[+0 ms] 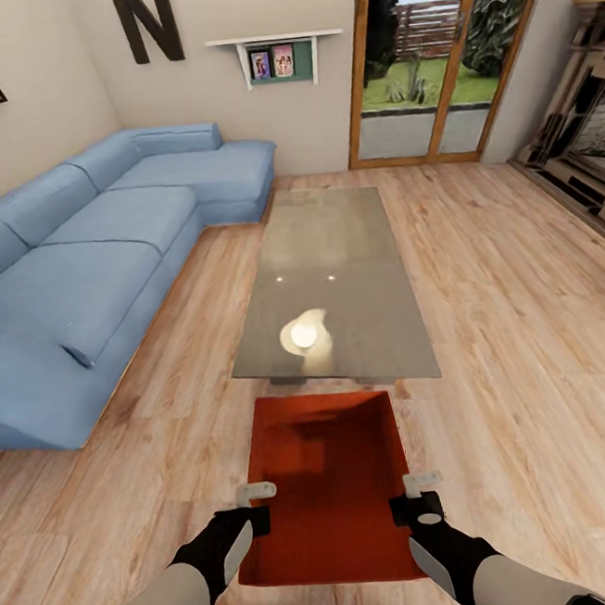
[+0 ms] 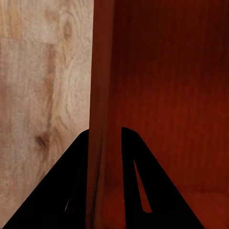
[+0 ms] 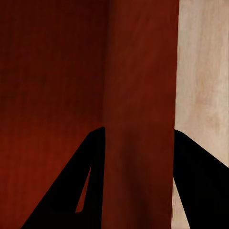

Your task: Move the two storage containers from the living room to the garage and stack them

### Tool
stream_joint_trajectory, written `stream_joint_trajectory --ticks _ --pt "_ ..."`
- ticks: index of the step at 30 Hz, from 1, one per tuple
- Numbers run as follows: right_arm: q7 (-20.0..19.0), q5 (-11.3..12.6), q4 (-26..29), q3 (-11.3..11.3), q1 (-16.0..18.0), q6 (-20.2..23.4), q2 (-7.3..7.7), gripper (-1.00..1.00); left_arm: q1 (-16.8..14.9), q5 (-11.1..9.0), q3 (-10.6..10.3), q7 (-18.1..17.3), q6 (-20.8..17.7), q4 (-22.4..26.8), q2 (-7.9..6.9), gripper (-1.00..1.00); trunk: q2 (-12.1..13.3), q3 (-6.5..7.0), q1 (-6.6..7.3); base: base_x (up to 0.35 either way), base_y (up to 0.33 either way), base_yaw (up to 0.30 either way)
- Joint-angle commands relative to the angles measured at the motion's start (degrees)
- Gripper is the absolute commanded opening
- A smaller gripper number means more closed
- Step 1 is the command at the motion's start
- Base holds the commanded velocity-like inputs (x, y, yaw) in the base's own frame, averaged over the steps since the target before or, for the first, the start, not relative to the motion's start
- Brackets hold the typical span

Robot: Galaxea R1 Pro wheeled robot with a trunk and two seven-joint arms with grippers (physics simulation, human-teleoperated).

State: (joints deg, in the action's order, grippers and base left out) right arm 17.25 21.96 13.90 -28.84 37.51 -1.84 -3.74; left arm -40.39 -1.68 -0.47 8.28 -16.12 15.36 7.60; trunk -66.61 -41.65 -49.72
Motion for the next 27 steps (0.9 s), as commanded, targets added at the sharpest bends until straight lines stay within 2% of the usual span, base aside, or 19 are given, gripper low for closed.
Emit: stream_joint_trajectory --ticks 1,15,27 --pt "0.4 1.6 -1.2 -1.1 0.0 -0.2 0.05 -1.0 0.0 1.4 -0.3 0.6 -0.4 0.3 -0.03 -1.0 0.0 -0.04 0.0 0.0 0.0 0.3" --pt "0.4 1.6 -1.2 -1.1 0.0 -0.2 -0.01 -1.0 0.0 1.4 -0.3 0.6 -0.3 0.3 -0.04 -1.0 0.0 -0.04 0.0 0.0 0.0 0.299" --pt "0.5 1.6 -1.2 -1.0 0.0 -0.3 0.06 -1.0 0.0 1.4 -0.3 0.7 -0.3 0.5 -0.04 -1.0 0.0 0.4 0.0 0.0 0.0 0.038"
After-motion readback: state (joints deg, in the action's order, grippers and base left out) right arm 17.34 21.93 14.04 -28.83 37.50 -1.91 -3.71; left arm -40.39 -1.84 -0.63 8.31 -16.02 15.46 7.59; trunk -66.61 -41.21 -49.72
